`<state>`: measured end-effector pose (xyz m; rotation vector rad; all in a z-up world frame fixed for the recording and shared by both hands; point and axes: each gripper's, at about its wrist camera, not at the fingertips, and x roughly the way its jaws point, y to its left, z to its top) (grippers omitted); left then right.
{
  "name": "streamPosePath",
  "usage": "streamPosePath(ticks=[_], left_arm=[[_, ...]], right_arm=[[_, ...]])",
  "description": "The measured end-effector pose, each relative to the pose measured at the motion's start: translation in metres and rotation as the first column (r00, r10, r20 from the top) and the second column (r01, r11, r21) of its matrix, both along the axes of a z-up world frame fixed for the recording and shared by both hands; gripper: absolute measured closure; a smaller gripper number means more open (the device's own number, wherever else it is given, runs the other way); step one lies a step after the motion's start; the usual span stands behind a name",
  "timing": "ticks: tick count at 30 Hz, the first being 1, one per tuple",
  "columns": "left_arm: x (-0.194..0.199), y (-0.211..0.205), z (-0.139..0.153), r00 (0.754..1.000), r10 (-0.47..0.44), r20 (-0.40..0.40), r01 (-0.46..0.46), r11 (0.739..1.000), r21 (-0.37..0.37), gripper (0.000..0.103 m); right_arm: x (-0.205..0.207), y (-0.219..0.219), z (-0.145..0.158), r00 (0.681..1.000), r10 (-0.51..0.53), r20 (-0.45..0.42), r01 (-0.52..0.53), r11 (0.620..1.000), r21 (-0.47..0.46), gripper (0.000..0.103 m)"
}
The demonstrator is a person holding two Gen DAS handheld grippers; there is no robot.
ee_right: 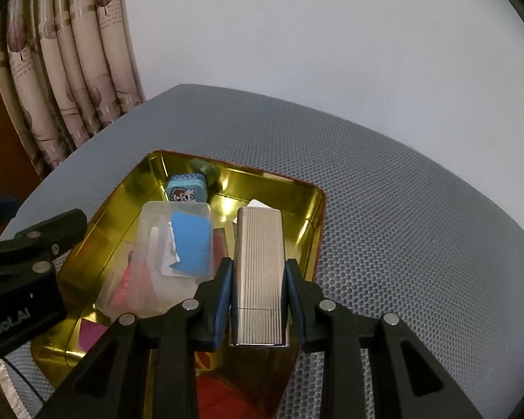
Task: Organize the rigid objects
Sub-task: 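Carry the silver bar into the tin and open the right tool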
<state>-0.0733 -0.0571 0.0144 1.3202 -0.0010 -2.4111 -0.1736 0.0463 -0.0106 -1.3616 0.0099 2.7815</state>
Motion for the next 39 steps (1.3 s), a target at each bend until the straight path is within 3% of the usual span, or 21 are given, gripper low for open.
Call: streamPosePath(ticks=[22, 25, 30, 39], left_arm=[[-0.002, 0.003, -0.004, 1.000, 0.009, 0.016, -0.010, 1.000, 0.011, 0.023], [-0.002, 0.003, -0.004, 1.000, 0.012, 0.017, -0.012, 1.000, 0.013, 0.023], [-0.002, 0.002, -0.004, 1.000, 0.008, 0.016, -0.009, 1.000, 0.016, 0.023], [-0.003, 0.001, -0.003, 1.000, 0.001, 0.012, -0.001, 1.000, 0.029, 0.023]], right_arm=[[-0.005, -0.001, -0.011, 1.000, -0.024, 0.007, 0.024, 1.000, -0.013, 0.073], [-0.005, 0.000, -0.011, 1.000, -0.025, 0.002, 0.025, 1.000, -0.015, 0.069], [-0.004, -0.002, -0.004, 0.999, -0.032, -0.020, 0.032, 0.999, -0.001, 0.053], [0.011, -0.004, 0.010, 0.998, -0.044, -0.043, 0.045, 0.999, 0.004, 0.050]])
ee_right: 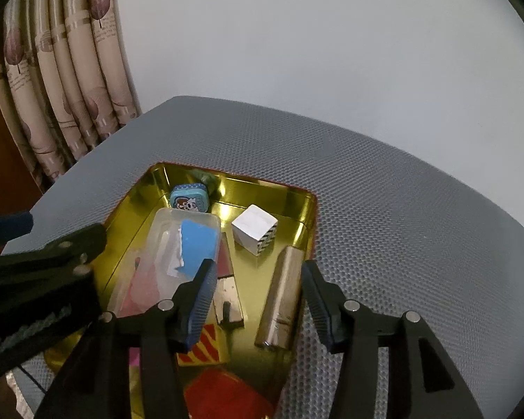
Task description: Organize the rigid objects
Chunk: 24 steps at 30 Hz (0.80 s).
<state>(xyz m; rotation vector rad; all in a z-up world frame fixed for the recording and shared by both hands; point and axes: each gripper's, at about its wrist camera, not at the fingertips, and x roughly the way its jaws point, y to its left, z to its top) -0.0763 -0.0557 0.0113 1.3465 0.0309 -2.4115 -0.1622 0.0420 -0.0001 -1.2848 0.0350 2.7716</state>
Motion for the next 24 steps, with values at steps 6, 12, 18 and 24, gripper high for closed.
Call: streamPosePath(ticks=[6, 12, 18, 24], left_arm=[[-0.001, 0.004, 0.000, 1.000, -0.011, -0.002, 0.011, 1.000, 0.009, 0.023], [0.000, 0.012, 0.000, 0.999, -0.035, -0.006, 0.035, 0.999, 0.029, 0.023], [0.000, 0.018, 0.001, 0.998, -0.055, -0.005, 0.055, 0.998, 0.026, 0.023], [0.000, 0.021, 0.002, 0.999, -0.054, -0.004, 0.054, 0.998, 0.023, 0.015]], right_arm=[[0.020, 0.005, 0.009, 0.999, -0.037, -0.010, 0.037, 0.999, 0.017, 0.044], [0.040, 0.011, 0.014, 0.997, -0.076, -0.022, 0.077, 0.997, 0.017, 0.040], [0.050, 0.012, 0.014, 0.997, -0.081, -0.014, 0.081, 0.997, 0.015, 0.038], [0.055, 0.010, 0.014, 0.997, -0.073, -0.003, 0.073, 0.997, 0.011, 0.038]])
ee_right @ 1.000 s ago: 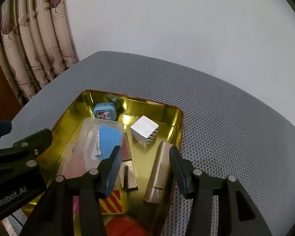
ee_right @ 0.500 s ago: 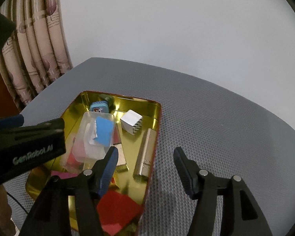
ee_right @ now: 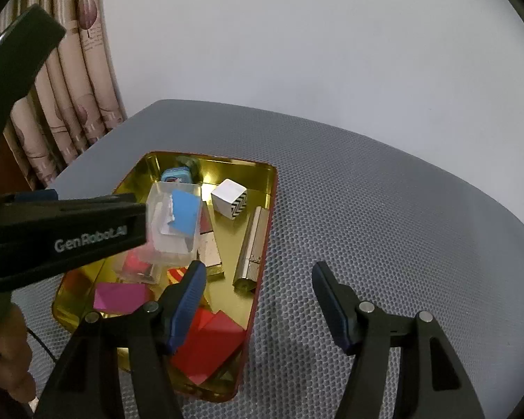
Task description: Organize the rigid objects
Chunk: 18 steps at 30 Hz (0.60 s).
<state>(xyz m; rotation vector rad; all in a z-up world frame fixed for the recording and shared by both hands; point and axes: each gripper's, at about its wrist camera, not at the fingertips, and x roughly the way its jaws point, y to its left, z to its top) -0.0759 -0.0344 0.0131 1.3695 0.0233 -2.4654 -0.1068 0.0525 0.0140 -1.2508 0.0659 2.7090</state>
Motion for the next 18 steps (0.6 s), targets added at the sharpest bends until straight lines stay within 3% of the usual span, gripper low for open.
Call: streamPosePath(ticks=[18], left_arm=[[-0.0009, 0.0062, 0.0005, 1.000, -0.023, -0.003, 0.023, 1.000, 0.014, 0.015]], right_arm=[[0.0061, -0.0072, 0.0049, 1.000, 0.021, 0.003, -0.021, 1.000, -0.013, 0.038]])
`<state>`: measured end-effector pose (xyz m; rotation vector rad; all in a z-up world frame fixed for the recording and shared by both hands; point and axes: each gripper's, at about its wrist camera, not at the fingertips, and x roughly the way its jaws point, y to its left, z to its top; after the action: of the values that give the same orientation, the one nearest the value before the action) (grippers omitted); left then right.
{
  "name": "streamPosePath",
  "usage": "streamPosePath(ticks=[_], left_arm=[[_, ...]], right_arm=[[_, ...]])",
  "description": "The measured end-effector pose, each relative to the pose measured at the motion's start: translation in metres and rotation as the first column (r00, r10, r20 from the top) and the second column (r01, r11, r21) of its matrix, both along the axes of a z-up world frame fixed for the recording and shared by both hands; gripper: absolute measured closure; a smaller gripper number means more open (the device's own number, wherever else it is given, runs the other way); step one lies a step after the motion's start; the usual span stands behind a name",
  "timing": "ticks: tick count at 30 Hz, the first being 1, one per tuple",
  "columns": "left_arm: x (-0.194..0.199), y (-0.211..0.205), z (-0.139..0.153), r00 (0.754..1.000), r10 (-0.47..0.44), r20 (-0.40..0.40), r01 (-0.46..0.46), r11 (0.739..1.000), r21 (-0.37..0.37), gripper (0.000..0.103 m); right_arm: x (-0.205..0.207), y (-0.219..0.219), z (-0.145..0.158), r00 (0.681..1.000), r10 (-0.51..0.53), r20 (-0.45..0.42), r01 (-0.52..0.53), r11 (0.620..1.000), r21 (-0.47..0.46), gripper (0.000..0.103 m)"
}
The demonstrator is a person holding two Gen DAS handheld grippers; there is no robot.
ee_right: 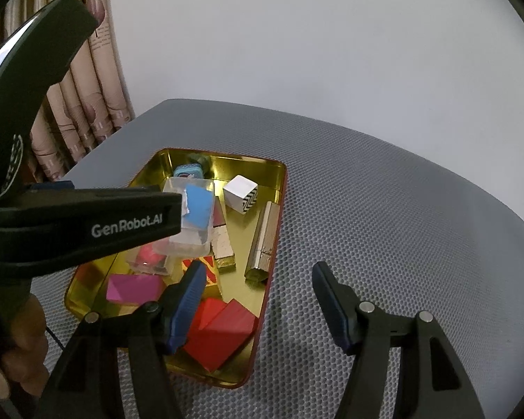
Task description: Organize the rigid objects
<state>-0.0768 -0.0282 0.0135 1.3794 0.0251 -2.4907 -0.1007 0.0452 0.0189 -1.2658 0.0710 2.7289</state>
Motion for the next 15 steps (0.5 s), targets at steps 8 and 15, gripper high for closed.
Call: streamPosePath(ticks=[8, 15], left_arm=[[0.0006, -0.0016, -0.0005, 1.000, -0.001, 0.006, 0.001, 1.000, 0.010, 0.015], [0.0017, -0.0019, -0.0018, 1.000, -0.003, 0.016, 0.002, 1.000, 0.008, 0.015]], right_arm=[[0.0051, 0.0039, 0.0009, 1.000, -0.005, 0.001, 0.005, 1.000, 0.002, 0.038], [0.0039, 0.0051, -0.0027, 1.000, -0.006, 0.007, 0.006, 1.000, -0.001, 0.038]])
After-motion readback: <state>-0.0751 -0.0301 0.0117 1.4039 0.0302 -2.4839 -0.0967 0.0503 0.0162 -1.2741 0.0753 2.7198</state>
